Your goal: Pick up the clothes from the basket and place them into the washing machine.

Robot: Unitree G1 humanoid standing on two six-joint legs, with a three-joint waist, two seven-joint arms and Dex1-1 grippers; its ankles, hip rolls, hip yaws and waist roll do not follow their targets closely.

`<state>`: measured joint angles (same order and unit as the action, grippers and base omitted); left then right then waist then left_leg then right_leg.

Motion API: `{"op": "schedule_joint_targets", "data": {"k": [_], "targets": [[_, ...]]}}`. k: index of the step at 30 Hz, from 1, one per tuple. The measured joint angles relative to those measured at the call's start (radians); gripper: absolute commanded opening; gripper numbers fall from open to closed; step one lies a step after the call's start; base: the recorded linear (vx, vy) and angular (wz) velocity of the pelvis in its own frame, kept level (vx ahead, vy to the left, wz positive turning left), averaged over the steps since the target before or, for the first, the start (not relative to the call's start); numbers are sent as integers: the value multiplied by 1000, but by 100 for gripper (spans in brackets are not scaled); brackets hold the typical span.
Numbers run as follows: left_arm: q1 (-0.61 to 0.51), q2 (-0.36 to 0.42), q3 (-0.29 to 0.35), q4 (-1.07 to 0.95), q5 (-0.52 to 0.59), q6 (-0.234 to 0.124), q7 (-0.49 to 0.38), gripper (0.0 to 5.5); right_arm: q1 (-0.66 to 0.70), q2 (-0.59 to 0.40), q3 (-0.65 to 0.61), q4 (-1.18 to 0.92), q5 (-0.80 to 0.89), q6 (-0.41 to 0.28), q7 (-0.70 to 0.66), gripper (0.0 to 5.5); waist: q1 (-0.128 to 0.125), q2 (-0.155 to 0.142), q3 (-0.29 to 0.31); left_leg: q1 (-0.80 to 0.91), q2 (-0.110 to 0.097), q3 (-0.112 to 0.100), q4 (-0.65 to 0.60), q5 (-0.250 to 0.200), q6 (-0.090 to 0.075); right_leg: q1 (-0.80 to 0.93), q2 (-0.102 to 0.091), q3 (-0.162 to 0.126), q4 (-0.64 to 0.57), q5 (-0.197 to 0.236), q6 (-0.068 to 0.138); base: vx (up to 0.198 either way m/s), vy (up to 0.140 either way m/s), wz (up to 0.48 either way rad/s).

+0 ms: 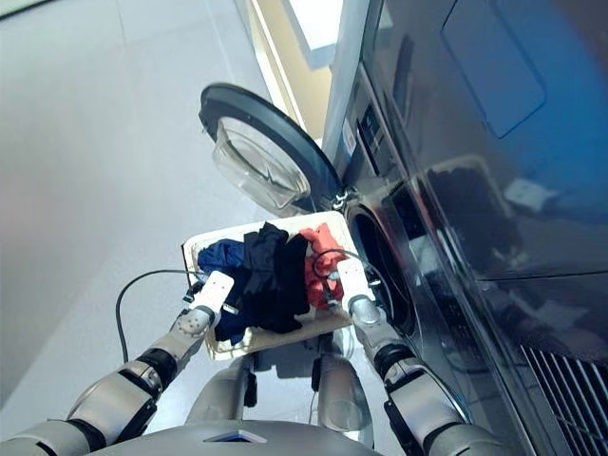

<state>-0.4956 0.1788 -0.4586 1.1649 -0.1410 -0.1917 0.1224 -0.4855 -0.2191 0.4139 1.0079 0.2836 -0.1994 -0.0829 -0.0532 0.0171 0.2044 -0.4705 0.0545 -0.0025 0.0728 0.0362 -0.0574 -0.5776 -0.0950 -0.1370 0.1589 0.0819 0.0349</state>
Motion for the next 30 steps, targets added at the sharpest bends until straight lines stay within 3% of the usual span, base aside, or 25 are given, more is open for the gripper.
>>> {"op": "schedule_joint_targets", "data": {"k": [5, 13, 20, 21, 22, 23, 30], "targets": [[-60, 1, 17, 27, -41, 1, 27, 550, -60, 4, 20, -8, 10, -7, -21, 550, -2, -16, 14, -101, -5, 0, 53, -5, -1, -111, -10, 4, 78, -17, -13, -26, 6, 36], [-119, 21, 41, 24, -133, 0, 47, 550, -134, 3, 27, -54, 31, -34, -42, 550, -7, -24, 14, -339, 2, 1, 271, -84, -5, -322, -16, 23, 228, -61, -20, -23, 8, 1], [-173, 37, 71, 21, -185, -1, 48, 550, -166, -2, 31, -101, 49, -51, -52, 550, -14, -29, 7, -516, 5, -2, 435, -131, -2, -470, -16, 35, 321, -63, -21, 0, 0, 0], [-182, 38, 74, 21, -195, -1, 48, 431, -170, 0, 29, -102, 49, -51, -52, 550, -15, -31, 5, -534, 4, -2, 453, -136, 0, -485, -16, 37, 332, -64, -21, 0, 0, 0], [-183, 40, 74, 20, -197, -1, 49, 261, -173, 2, 29, -102, 51, -51, -52, 550, -15, -32, 3, -550, 4, -2, 469, -140, 1, -499, -17, 39, 342, -66, -18, 0, 0, 0], [-192, 41, 78, 20, -205, -1, 49, 0, -173, 3, 28, -102, 58, -51, -52, 550, -16, -34, 2, -562, 3, -1, 482, -144, 3, -509, -18, 41, 352, -67, -16, 0, 0, 0], [-164, 38, 82, 19, -238, -3, 47, 0, -126, 18, 28, -99, 58, -51, -46, 550, -18, -42, -54, -582, -1, 4, 490, -150, 11, -529, -21, 49, 359, -70, -12, 0, 0, 0]]}}
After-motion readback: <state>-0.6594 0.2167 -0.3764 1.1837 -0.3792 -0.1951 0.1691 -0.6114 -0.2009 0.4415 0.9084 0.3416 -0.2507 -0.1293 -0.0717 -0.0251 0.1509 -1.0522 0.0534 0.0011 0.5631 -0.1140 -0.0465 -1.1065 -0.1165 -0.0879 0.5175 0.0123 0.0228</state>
